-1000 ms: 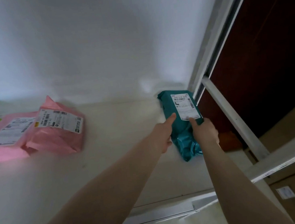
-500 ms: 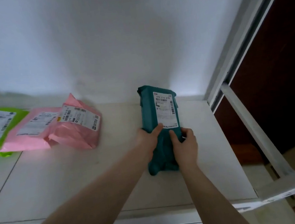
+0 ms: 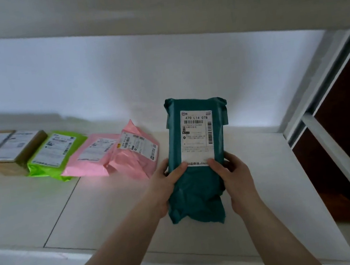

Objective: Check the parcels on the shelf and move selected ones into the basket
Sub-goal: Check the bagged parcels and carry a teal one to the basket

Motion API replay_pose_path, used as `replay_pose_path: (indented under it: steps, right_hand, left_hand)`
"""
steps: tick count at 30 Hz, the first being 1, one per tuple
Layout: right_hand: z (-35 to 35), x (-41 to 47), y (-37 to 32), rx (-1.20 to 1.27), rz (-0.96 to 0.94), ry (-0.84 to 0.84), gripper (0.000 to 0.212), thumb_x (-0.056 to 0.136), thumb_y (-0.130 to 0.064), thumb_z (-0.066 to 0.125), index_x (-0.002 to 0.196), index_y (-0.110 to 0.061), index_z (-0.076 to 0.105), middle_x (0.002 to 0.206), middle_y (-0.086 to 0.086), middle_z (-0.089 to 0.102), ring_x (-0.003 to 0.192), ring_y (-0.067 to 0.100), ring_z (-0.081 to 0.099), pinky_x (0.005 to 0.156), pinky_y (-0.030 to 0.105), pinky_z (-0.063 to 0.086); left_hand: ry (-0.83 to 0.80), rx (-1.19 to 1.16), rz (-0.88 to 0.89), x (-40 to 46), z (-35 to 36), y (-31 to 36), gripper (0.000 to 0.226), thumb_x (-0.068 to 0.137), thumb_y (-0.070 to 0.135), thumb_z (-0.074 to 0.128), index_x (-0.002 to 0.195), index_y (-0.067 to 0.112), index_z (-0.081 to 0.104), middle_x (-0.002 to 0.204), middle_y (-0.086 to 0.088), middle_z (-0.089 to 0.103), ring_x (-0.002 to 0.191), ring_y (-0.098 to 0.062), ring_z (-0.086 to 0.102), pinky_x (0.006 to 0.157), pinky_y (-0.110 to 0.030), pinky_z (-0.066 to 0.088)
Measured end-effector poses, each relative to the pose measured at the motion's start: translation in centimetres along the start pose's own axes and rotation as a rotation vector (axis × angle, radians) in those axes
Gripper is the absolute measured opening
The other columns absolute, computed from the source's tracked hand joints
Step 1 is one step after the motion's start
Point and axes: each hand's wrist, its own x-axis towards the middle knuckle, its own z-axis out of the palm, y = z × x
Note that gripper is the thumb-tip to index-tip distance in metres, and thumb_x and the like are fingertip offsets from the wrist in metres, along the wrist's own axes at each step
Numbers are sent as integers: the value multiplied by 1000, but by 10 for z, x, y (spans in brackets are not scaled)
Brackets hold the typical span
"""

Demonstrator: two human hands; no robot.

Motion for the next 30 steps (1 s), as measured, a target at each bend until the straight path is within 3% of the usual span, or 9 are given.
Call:
replay_pose_path:
  steps: [7,12,24,27,30]
  right_hand:
    - [19,-17,2,-20,-31,-33,58,82,-21,78,136,-18,56,112,-5,68,93,7,68,63,18,58]
    - [26,-21,1,-28,-48,-34,61,80,-23,79,136,-21,56,115,-3,68,97,11,68,71,25,61]
    - [29,-25,-2,0,-61,-42,58,80,-20,80,133,-21,57,112,-6,68,96,9,68,66,18,59]
    - [27,-25,-3,2,-67,-18,59,80,-19,80,135,-19,57,112,-6,68,96,10,68,64,18,59]
    - [28,-28,-4,-21,-64,14,58,82,-20,78,136,-20,56,116,-2,68,94,8,67,62,16,57]
  left_hand:
    - [-7,-55,55,-15,-20,4,36,85,14,70,119,21,63,101,-6,75,87,-23,74,68,-33,60]
    - [-24,-70,64,-21,-27,9,42,85,14,69,126,18,60,109,-8,74,95,-24,72,72,-33,59]
    - [-23,-52,53,-23,-32,11,43,86,16,69,127,16,59,111,-7,73,97,-23,71,74,-30,60]
    - [-35,-49,17,-25,-30,18,36,87,23,67,122,17,61,104,-1,75,87,-14,72,65,-23,58]
    - [-31,-56,2,-24,-24,25,35,89,25,66,122,16,59,106,-2,72,90,-16,69,62,-24,58]
